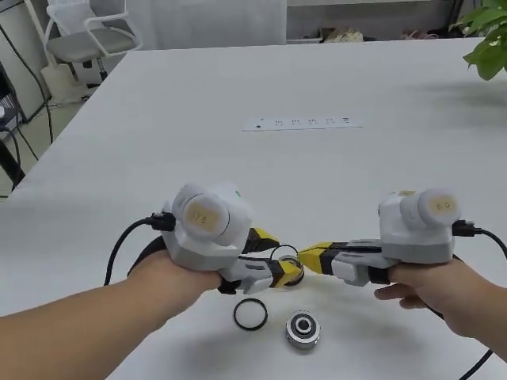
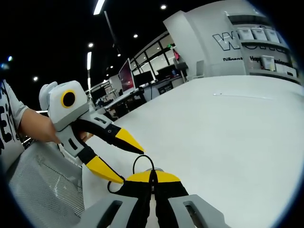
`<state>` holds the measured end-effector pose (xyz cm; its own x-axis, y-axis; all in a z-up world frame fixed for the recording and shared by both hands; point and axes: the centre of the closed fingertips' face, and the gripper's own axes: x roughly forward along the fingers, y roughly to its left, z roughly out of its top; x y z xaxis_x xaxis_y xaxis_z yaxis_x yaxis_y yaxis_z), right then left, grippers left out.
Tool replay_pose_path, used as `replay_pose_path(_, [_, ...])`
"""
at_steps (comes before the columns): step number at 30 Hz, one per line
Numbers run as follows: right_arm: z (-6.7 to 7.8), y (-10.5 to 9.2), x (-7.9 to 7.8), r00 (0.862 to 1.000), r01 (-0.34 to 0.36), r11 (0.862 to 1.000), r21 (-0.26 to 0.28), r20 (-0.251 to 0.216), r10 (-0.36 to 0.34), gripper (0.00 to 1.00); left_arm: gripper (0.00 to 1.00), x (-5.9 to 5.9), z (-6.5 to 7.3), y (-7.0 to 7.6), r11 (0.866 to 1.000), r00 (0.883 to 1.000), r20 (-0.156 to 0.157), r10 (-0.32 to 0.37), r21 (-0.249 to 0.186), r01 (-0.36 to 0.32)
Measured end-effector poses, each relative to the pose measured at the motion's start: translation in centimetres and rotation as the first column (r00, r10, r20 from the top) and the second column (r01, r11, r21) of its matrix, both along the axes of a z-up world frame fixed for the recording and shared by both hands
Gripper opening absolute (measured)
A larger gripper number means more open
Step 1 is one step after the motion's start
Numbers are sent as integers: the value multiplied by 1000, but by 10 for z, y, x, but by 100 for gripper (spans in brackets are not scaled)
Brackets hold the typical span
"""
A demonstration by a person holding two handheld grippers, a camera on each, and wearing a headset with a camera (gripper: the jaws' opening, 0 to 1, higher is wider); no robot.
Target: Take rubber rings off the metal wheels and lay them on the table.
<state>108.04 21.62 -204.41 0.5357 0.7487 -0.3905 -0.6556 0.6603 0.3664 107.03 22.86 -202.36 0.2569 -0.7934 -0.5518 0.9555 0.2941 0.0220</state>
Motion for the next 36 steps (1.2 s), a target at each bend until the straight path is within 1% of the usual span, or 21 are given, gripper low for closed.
replay_pose_path(5, [4, -2, 2, 1000, 8, 1000, 12, 4, -8, 0, 31, -2, 14, 5, 1000, 1000, 4, 8, -27, -8])
replay_pose_path(10, [8, -2, 3, 1000, 13, 1000, 22, 9, -13, 0, 36, -5, 23, 8, 999, 1000, 6, 14, -47, -13])
replay_pose_path(14, [12, -2, 2, 1000, 14, 999, 29, 11, -14, 0, 42, -8, 33, 10, 998, 1000, 12, 20, -67, -19])
replay_pose_path(19, [19, -2, 2, 1000, 20, 999, 43, 19, -21, 0, 46, -10, 41, 14, 996, 1000, 15, 27, -83, -25])
replay_pose_path(21, [22, -2, 1, 999, 23, 999, 46, 23, -24, 0, 49, -11, 44, 16, 996, 999, 19, 27, -89, -26])
replay_pose_path(23, [25, -2, 1, 999, 25, 998, 51, 27, -26, 0, 52, -13, 47, 19, 995, 999, 27, 28, -94, -25])
replay_pose_path(28, [32, 0, -2, 999, 27, 998, 61, 31, -29, 0, 56, -17, 49, 25, 995, 999, 26, 26, -98, -23])
replay_pose_path(32, [35, 1, -4, 999, 26, 998, 66, 34, -28, 0, 60, -20, 50, 32, 995, 999, 36, 29, -95, -25])
replay_pose_path(36, [39, 3, -4, 999, 26, 997, 73, 38, -29, 0, 62, -21, 52, 37, 994, 999, 35, 37, -102, -33])
